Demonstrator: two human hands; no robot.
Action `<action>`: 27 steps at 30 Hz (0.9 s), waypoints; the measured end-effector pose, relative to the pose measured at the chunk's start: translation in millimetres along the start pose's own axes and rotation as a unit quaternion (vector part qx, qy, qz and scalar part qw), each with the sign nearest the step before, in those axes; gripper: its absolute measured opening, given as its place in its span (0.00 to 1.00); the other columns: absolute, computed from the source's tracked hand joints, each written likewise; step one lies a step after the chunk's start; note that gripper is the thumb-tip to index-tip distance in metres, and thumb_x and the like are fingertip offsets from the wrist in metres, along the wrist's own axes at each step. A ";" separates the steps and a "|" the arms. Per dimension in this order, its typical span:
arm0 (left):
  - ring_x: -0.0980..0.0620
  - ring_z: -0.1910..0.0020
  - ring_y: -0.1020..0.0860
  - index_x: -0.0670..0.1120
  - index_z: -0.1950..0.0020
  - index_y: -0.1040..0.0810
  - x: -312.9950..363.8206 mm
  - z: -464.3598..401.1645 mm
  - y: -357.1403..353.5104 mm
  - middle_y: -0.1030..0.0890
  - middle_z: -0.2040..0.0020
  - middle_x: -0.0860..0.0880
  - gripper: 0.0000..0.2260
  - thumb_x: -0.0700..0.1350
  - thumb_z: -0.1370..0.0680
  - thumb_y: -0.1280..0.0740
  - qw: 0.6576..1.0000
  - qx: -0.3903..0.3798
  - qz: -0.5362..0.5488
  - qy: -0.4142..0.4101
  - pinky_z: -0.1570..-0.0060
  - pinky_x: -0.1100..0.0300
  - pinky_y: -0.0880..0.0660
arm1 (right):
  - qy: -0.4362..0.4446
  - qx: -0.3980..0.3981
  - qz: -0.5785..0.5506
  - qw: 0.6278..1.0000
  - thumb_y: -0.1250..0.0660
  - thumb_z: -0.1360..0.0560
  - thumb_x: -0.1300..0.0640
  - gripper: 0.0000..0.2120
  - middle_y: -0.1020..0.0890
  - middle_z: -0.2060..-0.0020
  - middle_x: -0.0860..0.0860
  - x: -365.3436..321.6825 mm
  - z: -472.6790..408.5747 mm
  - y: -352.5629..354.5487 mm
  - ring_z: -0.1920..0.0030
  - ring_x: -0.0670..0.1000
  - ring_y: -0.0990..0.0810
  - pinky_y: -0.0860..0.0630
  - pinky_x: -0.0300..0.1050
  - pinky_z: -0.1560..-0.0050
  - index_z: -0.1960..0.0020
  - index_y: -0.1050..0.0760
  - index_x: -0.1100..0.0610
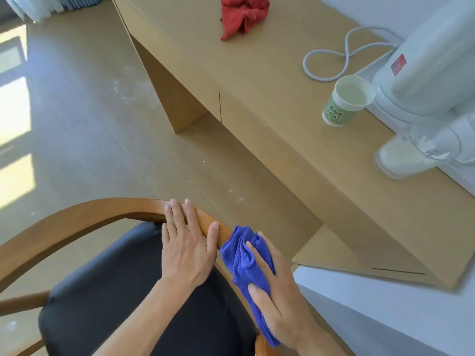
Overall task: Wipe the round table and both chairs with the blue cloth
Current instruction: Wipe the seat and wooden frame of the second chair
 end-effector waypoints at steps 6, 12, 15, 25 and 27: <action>0.47 0.27 0.71 0.39 0.24 0.65 8.7 -3.9 4.9 0.67 0.24 0.39 0.40 0.65 0.28 0.68 0.999 -0.031 0.019 0.004 0.28 0.57 0.68 | -0.148 -0.091 -0.249 0.953 0.43 0.23 0.52 0.20 0.23 0.39 0.37 1.7 -42.2 23.3 0.38 0.40 0.26 0.31 0.38 0.37 0.36 0.32 0.32; 0.45 0.26 0.70 0.38 0.25 0.66 11.2 -0.5 7.5 0.67 0.25 0.38 0.41 0.66 0.28 0.74 0.998 -0.059 0.005 0.015 0.28 0.55 0.69 | -0.274 -0.191 -0.337 0.880 0.38 0.22 0.49 0.16 0.18 0.55 0.61 23.2 -106.1 22.6 0.54 0.57 0.22 0.28 0.55 0.47 0.45 0.20 0.59; 0.47 0.27 0.72 0.40 0.26 0.68 8.9 -0.2 10.4 0.69 0.25 0.41 0.41 0.67 0.29 0.74 0.998 -0.065 0.014 0.024 0.28 0.56 0.69 | -0.259 -0.229 -0.330 0.878 0.43 0.19 0.55 0.14 0.19 0.65 0.54 14.0 -141.3 9.8 0.63 0.50 0.22 0.27 0.45 0.56 0.55 0.21 0.59; 0.54 0.27 0.72 0.44 0.25 0.69 9.4 -1.0 8.2 0.72 0.25 0.48 0.37 0.66 0.26 0.67 0.998 -0.059 0.013 0.033 0.28 0.58 0.66 | -0.256 -0.337 -0.298 0.855 0.40 0.22 0.49 0.14 0.22 0.66 0.50 17.9 -215.9 -30.7 0.65 0.48 0.25 0.29 0.46 0.55 0.65 0.28 0.53; 0.54 0.27 0.71 0.44 0.25 0.68 10.3 -0.8 7.8 0.71 0.25 0.48 0.38 0.68 0.27 0.70 0.998 -0.059 0.012 0.034 0.27 0.59 0.66 | -0.236 -0.322 -0.302 0.866 0.40 0.22 0.49 0.15 0.22 0.66 0.48 19.8 -208.6 -23.9 0.64 0.48 0.24 0.29 0.48 0.53 0.66 0.27 0.51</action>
Point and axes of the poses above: each hand's wrist, its own z-axis away from the middle knuckle, its own y-axis out of the back of the hand, x = y × z, the point moved 1 cm from there along -z, towards the middle knuckle
